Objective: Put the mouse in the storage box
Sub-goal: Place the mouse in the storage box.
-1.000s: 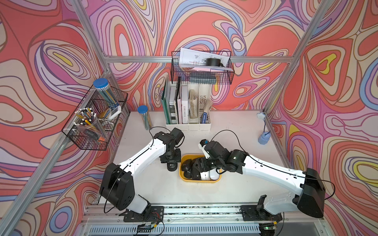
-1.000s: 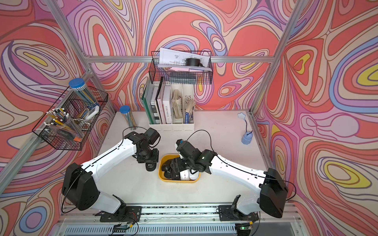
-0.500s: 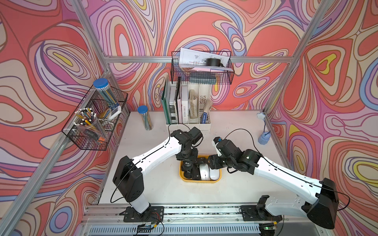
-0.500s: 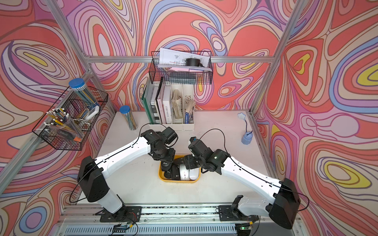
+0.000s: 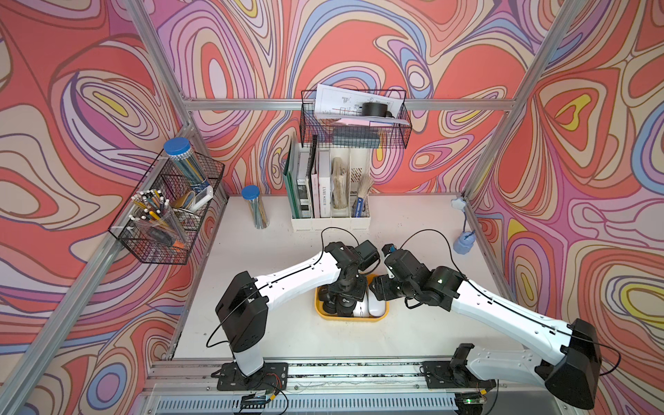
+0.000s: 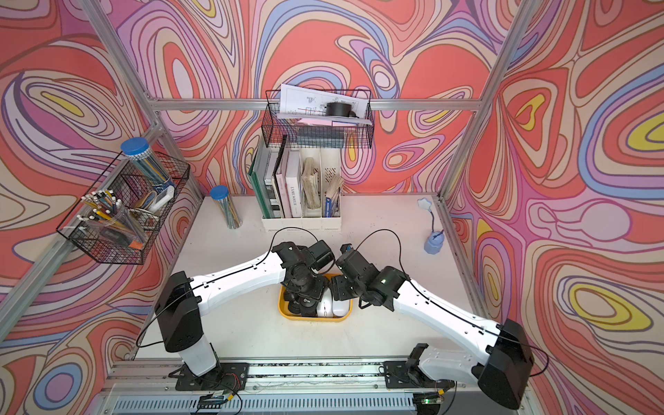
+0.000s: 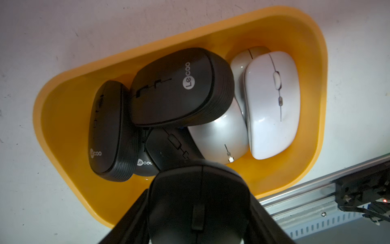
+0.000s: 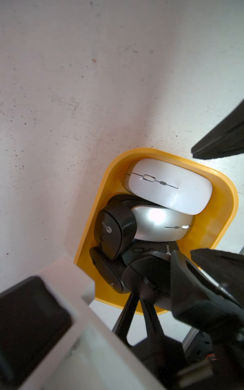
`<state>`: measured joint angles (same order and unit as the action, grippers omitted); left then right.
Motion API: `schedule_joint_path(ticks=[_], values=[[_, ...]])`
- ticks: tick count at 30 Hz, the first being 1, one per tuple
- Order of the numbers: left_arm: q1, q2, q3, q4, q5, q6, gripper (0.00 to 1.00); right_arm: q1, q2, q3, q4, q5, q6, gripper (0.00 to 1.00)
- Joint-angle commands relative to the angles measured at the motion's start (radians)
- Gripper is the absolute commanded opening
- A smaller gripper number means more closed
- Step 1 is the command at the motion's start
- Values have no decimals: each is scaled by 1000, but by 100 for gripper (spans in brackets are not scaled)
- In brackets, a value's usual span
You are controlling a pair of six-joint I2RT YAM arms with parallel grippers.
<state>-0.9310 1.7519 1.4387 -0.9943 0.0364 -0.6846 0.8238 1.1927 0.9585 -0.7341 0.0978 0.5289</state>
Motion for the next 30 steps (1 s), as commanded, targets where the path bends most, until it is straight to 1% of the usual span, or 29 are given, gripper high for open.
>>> schedule_joint_path(ticks=[1,9,13,19,24,30], values=[[-2,25,-27,56,5,-26,44,-7,-26,-27,-8,24,3,69],[-14,76,-20,104,-2,-39,43,-6,-76,-80,-13,32,20,70],[-23,91,-25,109,-29,-46,44,-6,-89,-96,-19,31,24,70],[-28,120,-29,119,-9,-52,52,-7,-110,-120,-13,34,29,70],[-36,130,-26,129,3,-50,55,-7,-108,-127,-7,24,31,70],[-39,137,-15,120,-13,-47,63,-6,-109,-129,0,9,33,70]])
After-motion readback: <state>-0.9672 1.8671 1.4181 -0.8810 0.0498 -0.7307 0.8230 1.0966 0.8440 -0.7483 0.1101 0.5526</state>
